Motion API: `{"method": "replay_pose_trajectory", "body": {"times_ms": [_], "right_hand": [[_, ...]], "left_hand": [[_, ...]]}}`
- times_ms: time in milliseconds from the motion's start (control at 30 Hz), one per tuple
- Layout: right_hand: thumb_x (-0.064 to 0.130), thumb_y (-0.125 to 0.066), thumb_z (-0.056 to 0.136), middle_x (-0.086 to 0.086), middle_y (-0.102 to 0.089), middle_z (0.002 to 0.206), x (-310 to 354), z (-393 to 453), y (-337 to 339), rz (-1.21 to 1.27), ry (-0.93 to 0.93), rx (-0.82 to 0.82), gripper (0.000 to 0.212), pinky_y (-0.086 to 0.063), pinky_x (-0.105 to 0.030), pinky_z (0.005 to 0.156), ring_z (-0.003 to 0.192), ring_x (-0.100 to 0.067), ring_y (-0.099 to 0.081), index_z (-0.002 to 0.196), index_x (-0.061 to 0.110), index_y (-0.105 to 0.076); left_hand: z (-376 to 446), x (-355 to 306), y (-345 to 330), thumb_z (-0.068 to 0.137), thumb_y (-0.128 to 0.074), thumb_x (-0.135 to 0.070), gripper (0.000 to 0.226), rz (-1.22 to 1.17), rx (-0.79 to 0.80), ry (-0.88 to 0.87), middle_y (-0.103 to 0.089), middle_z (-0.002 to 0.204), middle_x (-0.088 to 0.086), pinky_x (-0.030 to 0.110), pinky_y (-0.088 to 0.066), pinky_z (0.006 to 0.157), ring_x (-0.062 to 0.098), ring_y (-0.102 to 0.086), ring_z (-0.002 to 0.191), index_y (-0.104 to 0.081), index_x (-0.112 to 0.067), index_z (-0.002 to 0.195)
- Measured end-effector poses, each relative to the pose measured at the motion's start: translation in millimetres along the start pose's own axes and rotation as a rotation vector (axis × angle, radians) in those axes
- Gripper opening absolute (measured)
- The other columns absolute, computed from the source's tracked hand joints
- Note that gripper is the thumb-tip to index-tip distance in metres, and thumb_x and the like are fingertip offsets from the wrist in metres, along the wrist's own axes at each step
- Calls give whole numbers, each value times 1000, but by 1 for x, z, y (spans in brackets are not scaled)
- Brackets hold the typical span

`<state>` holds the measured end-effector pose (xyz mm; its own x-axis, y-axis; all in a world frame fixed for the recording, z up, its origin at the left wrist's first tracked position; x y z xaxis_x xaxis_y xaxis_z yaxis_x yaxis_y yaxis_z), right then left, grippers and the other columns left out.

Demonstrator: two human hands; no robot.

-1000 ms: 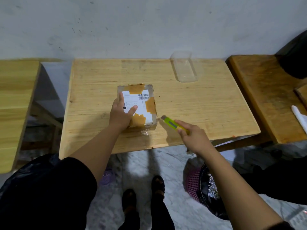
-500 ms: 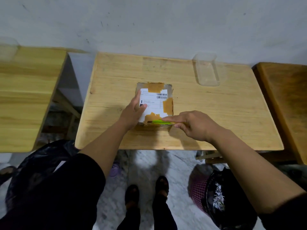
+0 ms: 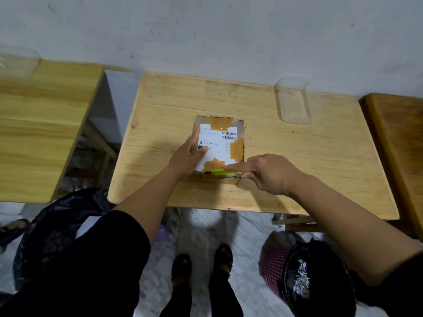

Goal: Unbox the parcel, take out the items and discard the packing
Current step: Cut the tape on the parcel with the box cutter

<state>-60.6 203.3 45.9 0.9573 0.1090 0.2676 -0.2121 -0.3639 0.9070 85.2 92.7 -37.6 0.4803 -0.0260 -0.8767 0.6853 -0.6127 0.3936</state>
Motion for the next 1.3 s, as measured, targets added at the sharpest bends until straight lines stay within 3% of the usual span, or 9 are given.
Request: {"method": "replay_pose_trajectory", "body": {"times_ms": [367, 467, 567, 633, 700, 800, 1000, 1133, 1300], "right_hand": [[34, -38, 96, 7, -57, 88, -30, -27, -9, 35, -68, 14, 40, -34, -27, 64, 84, -21, -55, 132, 53, -34], [30, -43, 96, 14, -58, 92, -40, -36, -13, 79, -109, 15, 42, -40, -28, 67, 85, -13, -52, 131, 50, -34], [29, -53, 93, 23, -66, 109, -44, -45, -17, 475, -204, -73, 35, -47, -21, 83, 97, -2, -60, 122, 47, -52], [25, -58, 90, 28, -65, 69, -46, -50, -22, 837, -296, -234, 31, -41, -11, 60, 59, 3, -53, 118, 39, -58], [21, -60, 88, 14, -45, 46, -48, -49, -33, 1100, -416, -446, 31, -30, -13, 43, 43, -3, -31, 119, 27, -61], [19, -60, 88, -2, -37, 51, -38, -37, -59, 1314, -595, -644, 33, -26, -13, 35, 36, -4, -26, 121, 20, -61], [26, -59, 89, -2, -38, 53, -14, -20, -87, 1556, -749, -712, 31, -24, -13, 31, 32, -3, -25, 120, 32, -60], [27, -54, 91, 16, -45, 66, -11, -21, -86, 1424, -711, -676, 32, -31, -12, 46, 46, 2, -36, 107, 55, -57], [13, -39, 99, 3, -45, 64, 3, -24, -81, 1492, -564, -528, 50, -31, -18, 42, 43, -4, -36, 138, 43, -30]], "left_hand": [[1, 2, -1, 94, -45, -40, 61, -24, -9, 5, -33, 150, -10, 38, -41, 104, 15, -41, 130, -11, -41, 145], [1, 4, -1, 94, -45, -39, 61, -50, -11, 3, -32, 151, -9, 40, -38, 107, 14, -38, 133, -11, -40, 145], [2, 4, -3, 95, -45, -35, 61, -69, -21, 6, -31, 151, -6, 41, -37, 108, 15, -37, 134, -11, -36, 146], [3, 4, -3, 95, -45, -34, 61, -61, -27, -1, -31, 151, -6, 42, -36, 108, 15, -36, 134, -11, -36, 146], [3, 6, -3, 95, -46, -35, 61, -71, -31, -3, -32, 151, -7, 42, -36, 108, 15, -36, 134, -12, -38, 145], [4, 7, -4, 95, -47, -34, 61, -87, -28, 1, -36, 149, -6, 42, -38, 107, 14, -40, 132, -12, -39, 145], [3, 6, -4, 94, -47, -34, 61, -102, -25, 1, -39, 147, -7, 44, -40, 105, 14, -43, 130, -13, -43, 143], [3, 5, -4, 94, -47, -35, 61, -86, -32, -1, -38, 147, -9, 39, -39, 106, 12, -41, 131, -12, -44, 143], [2, 4, -3, 94, -46, -36, 61, -73, -35, -8, -36, 149, -9, 37, -39, 105, 13, -40, 132, -11, -42, 144]]}}
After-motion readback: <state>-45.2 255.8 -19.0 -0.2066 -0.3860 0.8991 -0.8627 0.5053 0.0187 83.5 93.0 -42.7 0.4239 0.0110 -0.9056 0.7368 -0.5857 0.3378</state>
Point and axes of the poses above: each hand's wrist, its own z-axis towards the middle knuckle, its own y-axis out of the back of the hand, x = y × z, the point moved 6 cm from there along z, towards the middle knuckle
